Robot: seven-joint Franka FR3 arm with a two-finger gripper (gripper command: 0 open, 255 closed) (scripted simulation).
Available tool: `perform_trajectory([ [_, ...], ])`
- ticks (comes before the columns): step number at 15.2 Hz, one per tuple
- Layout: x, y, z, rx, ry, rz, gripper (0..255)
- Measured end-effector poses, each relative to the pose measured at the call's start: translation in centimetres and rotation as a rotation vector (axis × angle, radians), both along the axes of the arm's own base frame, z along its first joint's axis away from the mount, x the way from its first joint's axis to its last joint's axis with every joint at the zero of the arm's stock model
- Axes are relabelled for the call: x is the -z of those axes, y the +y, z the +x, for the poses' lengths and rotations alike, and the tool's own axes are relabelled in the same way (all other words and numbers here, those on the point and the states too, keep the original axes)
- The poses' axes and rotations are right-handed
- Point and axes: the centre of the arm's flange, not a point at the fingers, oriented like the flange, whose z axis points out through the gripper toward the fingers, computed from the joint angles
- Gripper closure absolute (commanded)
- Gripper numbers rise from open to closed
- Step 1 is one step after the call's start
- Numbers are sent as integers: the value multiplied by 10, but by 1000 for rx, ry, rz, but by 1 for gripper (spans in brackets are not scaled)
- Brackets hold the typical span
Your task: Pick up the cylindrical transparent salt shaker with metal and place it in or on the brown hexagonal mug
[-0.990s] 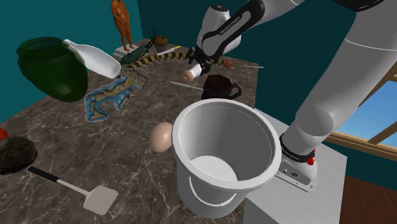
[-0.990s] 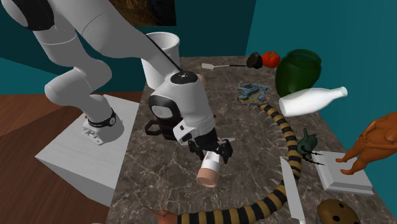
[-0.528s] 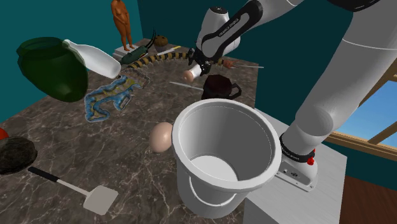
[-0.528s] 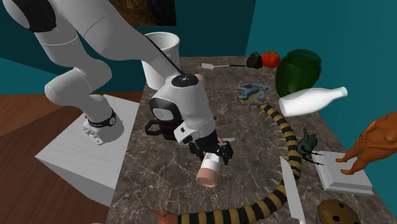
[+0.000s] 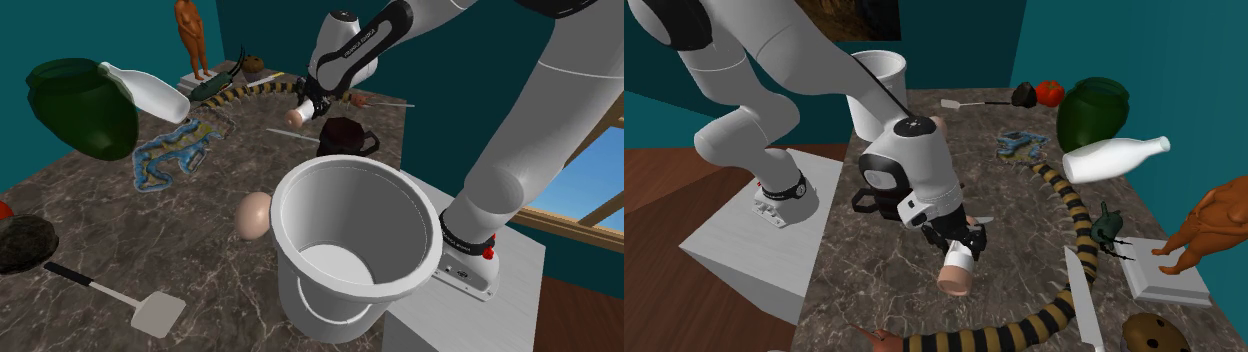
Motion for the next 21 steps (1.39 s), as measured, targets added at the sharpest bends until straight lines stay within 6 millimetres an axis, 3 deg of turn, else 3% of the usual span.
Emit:
perform_trajectory([
  [5,-2,0,0,0,0,0,255],
  [21,-84,-1,1,0,0,0,255],
])
